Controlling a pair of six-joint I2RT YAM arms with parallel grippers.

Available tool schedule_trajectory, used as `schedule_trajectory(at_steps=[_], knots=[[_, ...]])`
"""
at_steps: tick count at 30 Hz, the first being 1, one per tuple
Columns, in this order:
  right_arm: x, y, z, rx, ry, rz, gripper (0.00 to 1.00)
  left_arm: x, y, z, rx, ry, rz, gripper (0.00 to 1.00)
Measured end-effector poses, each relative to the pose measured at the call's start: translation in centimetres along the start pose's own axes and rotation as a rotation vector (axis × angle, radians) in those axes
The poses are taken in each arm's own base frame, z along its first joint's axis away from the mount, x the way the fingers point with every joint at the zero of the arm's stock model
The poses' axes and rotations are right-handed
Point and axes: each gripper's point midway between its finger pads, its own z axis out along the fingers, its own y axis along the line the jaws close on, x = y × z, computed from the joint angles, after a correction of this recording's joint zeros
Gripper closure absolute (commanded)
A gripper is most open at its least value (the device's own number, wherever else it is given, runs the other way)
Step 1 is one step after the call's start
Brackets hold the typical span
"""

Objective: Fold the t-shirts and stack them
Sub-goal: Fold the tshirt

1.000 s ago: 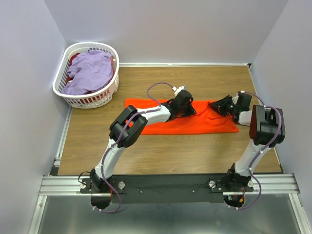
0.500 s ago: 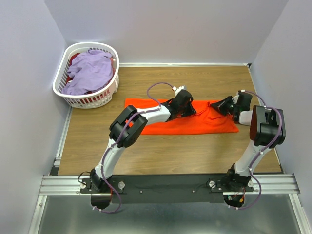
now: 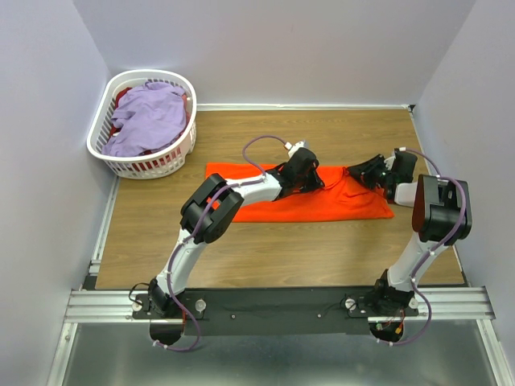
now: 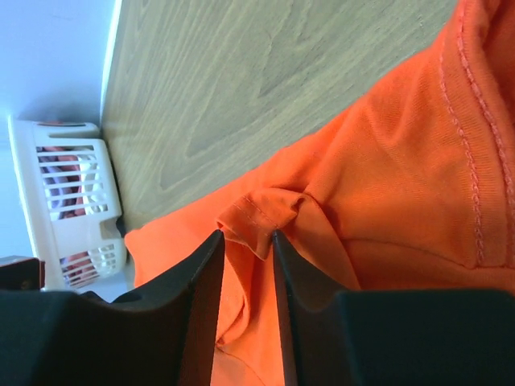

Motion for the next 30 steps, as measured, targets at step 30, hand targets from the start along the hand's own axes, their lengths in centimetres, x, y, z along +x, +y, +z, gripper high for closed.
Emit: schedule_trajectory(at_steps=[30], knots=[[1.2,-1.2,0.7,-0.01,0.014,0.115,0.84,0.0,-0.2,0.0,0.009,0.002,0.0,0.91]])
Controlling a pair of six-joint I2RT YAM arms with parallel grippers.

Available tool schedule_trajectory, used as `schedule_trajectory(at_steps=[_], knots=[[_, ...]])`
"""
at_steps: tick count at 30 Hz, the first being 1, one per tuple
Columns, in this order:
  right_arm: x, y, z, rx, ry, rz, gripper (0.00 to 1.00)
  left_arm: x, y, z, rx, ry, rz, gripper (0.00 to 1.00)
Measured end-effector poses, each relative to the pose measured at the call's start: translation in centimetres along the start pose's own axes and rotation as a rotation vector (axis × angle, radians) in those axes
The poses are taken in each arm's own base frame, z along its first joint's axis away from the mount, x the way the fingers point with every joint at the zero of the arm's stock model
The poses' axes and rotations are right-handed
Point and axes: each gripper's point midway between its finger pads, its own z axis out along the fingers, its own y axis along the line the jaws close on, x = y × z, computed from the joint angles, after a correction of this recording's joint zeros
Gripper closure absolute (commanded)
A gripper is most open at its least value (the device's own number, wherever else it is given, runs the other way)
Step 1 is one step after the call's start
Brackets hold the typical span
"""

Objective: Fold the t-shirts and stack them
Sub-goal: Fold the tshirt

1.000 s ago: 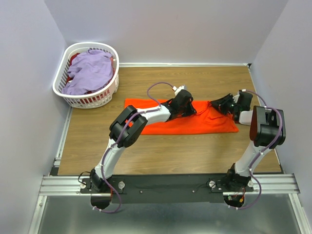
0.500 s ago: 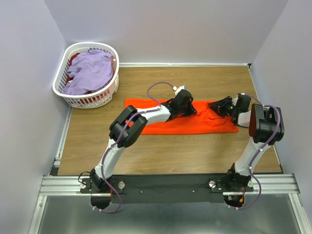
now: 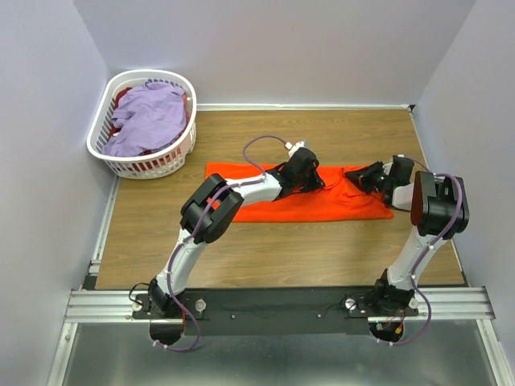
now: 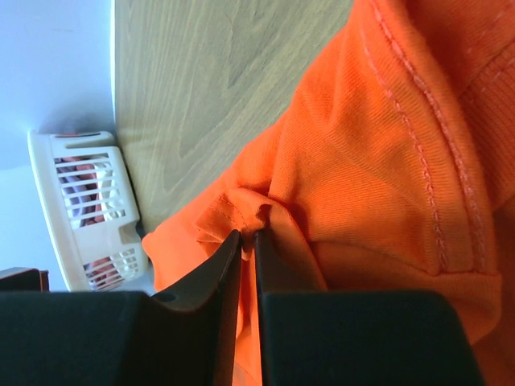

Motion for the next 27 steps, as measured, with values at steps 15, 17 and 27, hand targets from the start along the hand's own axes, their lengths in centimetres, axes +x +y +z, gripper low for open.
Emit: schedule_trajectory(at_steps=[15,17,27], knots=[[-0.3,0.0,-0.7,0.041,-0.007,-0.025,0.99,0.0,0.0,0.0,0.001,0.0,0.0,0.91],[-1.1,0.3,-1.2,0.079,-0.02,-0.068,0.99,0.0,0.0,0.0,0.001,0.001,0.0,0.91],[-4.6,1.0,-4.3,0.18,-0.089,-0.22,0.99,0.5,0.5,0.0,0.006,0.02,-0.002,0.91]])
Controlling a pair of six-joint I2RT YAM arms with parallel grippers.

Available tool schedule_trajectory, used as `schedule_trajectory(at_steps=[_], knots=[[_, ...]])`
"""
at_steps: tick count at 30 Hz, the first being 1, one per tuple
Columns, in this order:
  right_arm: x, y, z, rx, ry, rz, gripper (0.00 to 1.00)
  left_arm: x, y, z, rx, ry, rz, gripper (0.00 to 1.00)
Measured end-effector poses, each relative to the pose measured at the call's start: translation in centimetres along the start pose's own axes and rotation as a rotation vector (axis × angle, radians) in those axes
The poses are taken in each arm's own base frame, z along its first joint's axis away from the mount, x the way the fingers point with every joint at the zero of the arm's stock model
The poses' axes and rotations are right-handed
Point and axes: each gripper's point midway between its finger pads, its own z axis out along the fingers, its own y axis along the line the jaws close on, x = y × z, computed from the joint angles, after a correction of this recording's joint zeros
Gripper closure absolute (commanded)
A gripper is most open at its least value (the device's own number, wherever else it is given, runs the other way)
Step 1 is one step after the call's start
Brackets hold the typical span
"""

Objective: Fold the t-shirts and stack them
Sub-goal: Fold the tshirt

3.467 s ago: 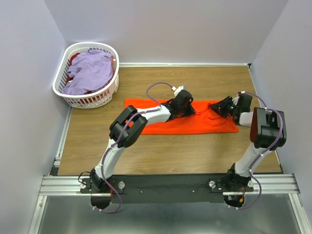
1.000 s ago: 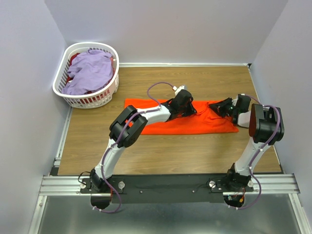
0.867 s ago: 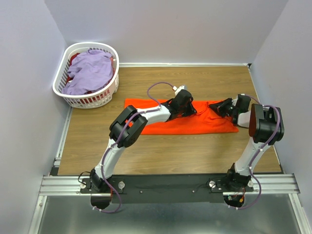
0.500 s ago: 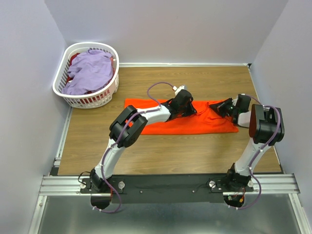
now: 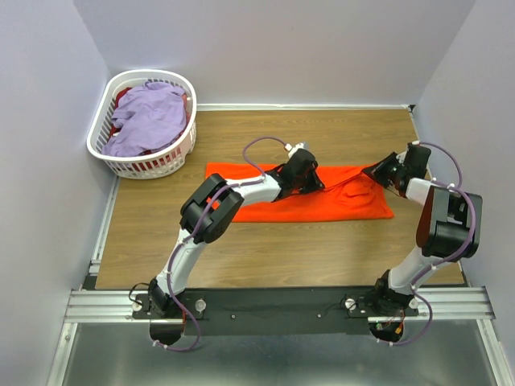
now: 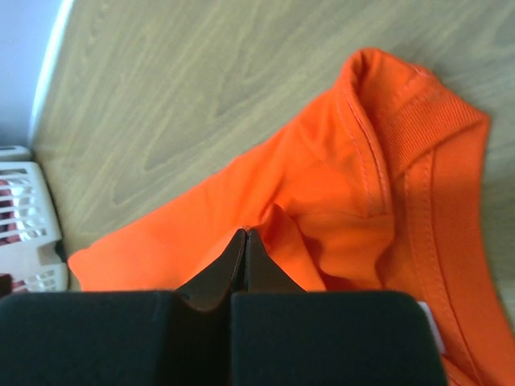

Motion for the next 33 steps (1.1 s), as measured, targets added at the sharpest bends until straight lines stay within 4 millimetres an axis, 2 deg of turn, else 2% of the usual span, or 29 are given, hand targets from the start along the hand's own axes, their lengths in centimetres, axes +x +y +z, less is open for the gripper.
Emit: schedule_trajectory(at_steps=[11,23,27,33], knots=[[1.7,-1.5,-0.6,0.069,0.076,-0.01,0.99,-0.4,-1.5,-1.6,0.035,0.002,0.004,0.91],[-2.3,2.7,-0.4,-0.031,0.035,-0.065,0.99,-1.2,-2.4,-1.8,0.053,-0.012,0.009,0.91],[-2.4,3.1,0.5,-0.055,0.062,-0.064,0.99,-1.1,-2.3,-1.8,0.052,-0.012,0.009,0.91],[-1.1,2.1,1.9,-0.047,0.115,-0.044,0.99,-1.3,-2.1,-1.8,0.047,-0.012,0.006,0.91]])
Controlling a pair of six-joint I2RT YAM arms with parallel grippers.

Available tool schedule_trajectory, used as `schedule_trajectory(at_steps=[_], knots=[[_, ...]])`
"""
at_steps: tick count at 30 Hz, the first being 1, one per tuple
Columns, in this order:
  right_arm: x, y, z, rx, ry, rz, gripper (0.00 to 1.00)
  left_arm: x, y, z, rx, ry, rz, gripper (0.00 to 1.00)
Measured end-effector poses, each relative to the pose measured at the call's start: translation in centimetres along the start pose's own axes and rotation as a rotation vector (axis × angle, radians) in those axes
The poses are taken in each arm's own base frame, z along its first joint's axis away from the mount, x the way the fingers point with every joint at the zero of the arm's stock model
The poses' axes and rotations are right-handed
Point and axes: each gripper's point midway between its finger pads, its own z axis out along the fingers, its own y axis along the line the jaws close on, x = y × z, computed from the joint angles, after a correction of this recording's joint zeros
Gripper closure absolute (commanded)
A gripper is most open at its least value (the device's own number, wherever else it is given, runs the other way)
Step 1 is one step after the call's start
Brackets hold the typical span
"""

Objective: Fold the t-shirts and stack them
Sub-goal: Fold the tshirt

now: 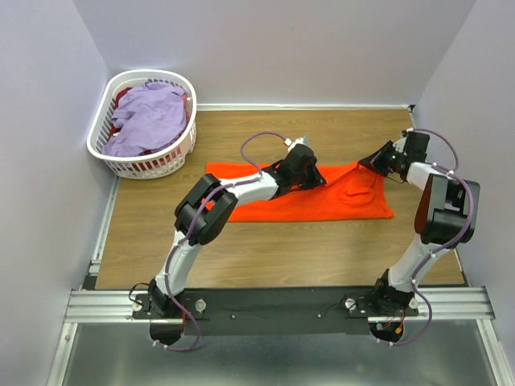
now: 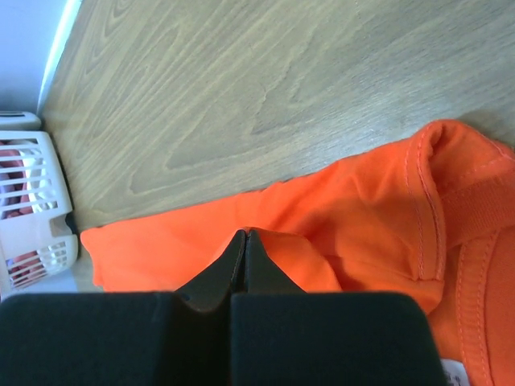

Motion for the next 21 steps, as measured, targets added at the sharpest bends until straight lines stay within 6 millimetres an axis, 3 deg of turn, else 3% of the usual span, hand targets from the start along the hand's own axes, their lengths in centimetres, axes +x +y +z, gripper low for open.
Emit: schedule_trajectory(at_steps=[21], knots=[[1.2,3.6,3.0,-0.093,0.079,-0.085,0.99,1.3,2.3,0.1,-0.041,0.023,-0.021,0.91]])
